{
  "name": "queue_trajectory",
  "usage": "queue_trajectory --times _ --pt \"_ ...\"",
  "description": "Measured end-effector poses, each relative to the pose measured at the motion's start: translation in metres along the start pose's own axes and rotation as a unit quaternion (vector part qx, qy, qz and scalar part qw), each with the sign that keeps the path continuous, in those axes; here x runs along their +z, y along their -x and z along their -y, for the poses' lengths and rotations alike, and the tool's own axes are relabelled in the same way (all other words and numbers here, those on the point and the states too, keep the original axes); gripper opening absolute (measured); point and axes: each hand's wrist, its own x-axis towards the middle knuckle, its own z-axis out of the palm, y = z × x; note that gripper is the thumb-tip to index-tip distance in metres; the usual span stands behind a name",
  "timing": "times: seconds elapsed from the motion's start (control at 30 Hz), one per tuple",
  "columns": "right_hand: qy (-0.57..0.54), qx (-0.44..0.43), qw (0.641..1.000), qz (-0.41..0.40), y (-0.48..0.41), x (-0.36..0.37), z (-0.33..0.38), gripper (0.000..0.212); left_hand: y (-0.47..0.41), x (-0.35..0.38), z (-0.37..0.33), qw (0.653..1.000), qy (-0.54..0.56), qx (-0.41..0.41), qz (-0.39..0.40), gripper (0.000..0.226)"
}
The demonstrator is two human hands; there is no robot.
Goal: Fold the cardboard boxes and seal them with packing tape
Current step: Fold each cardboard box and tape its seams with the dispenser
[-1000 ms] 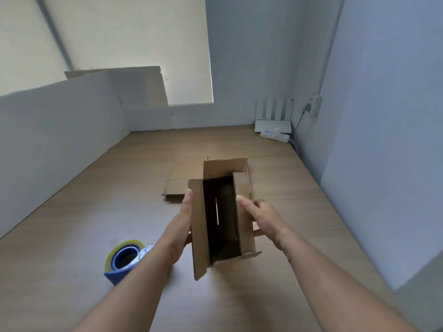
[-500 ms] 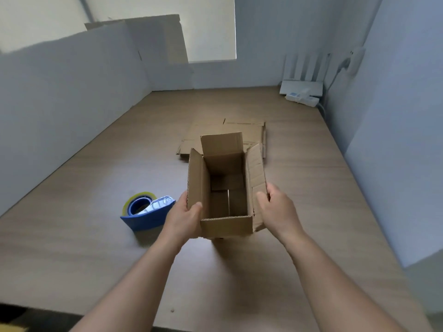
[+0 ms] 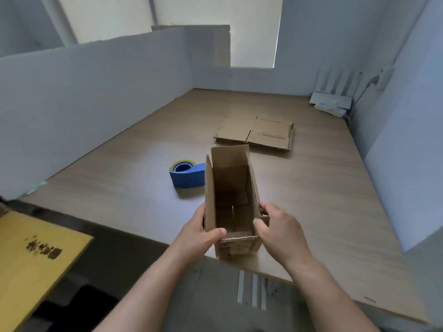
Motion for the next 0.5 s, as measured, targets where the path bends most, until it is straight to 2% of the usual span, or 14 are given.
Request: queue_trajectory --times 0.1,0.2,0.3,0.4,0.5 --pt "-0.003 -0.035 0.999 0.011 0.042 0.019 0.02 0.034 0.055 -0.012 0.018 0.999 -0.003 -0.01 -0.034 0.068" --pt "-0.02 -0.062 0.998 0.017 0.082 0.036 0.041 0.03 0.112 -0.024 0.042 0.991 -0.016 -0.047 -0.124 0.08" --pt "-0.037 -0.095 0.993 0.051 0.116 0.053 0.071 0.023 0.166 -0.04 0.064 0.975 0.005 -0.077 -0.21 0.066" --pt "-0.027 -0.132 0.989 0.067 0.142 0.071 0.107 0.014 0.218 -0.062 0.082 0.946 0.011 -0.094 -0.31 0.032" --pt "-0.037 -0.188 0.976 0.101 0.163 0.095 0.148 0.011 0.267 -0.086 0.099 0.916 0.025 -0.114 -0.384 0.033"
